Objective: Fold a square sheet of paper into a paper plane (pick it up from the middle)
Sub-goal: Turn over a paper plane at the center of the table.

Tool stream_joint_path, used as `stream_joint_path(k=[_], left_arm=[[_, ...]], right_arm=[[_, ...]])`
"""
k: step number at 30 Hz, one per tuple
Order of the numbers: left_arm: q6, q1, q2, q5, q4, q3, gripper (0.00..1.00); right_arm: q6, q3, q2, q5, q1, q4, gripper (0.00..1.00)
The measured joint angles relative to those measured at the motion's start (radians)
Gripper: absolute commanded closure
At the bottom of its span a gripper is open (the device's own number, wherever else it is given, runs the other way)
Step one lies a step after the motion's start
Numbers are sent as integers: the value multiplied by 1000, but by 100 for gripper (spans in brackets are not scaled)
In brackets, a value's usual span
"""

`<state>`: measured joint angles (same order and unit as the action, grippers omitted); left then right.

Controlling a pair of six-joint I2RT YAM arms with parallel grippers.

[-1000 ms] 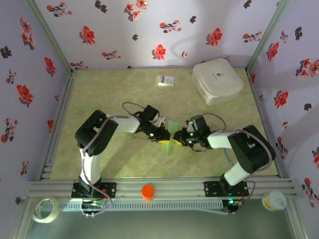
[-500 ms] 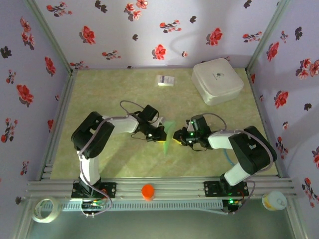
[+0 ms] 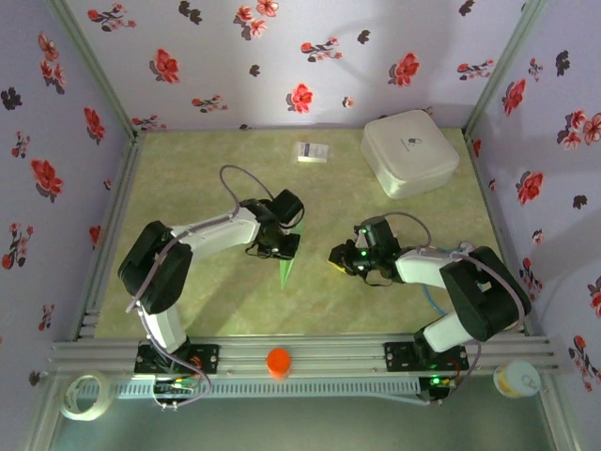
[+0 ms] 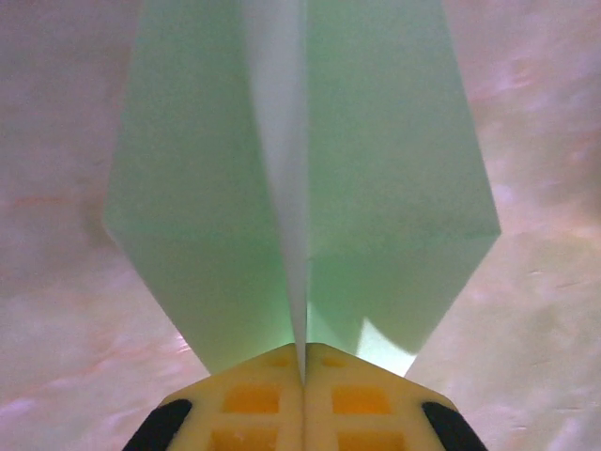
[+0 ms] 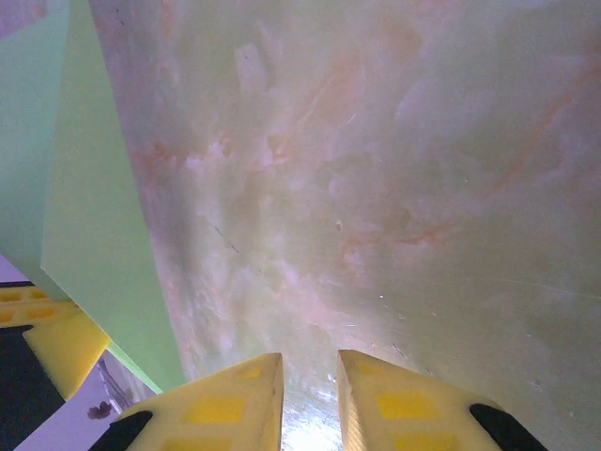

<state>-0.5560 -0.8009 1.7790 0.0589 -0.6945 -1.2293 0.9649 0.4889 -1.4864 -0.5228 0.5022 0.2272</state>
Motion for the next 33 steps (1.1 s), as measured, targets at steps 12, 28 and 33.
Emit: stream_joint_path(k=[12,28,33], left_arm=[[6,-9,37,-67,-70,-10,89],[7,-11,57,-66,-68,-10,81],[7,-13,66,-66,-66,-10,80]], right_arm=[[0,2,0,0,0,-1,76],[0,10,-13,0,1,-1,76],[0,10,-14,0,3,-1,76]])
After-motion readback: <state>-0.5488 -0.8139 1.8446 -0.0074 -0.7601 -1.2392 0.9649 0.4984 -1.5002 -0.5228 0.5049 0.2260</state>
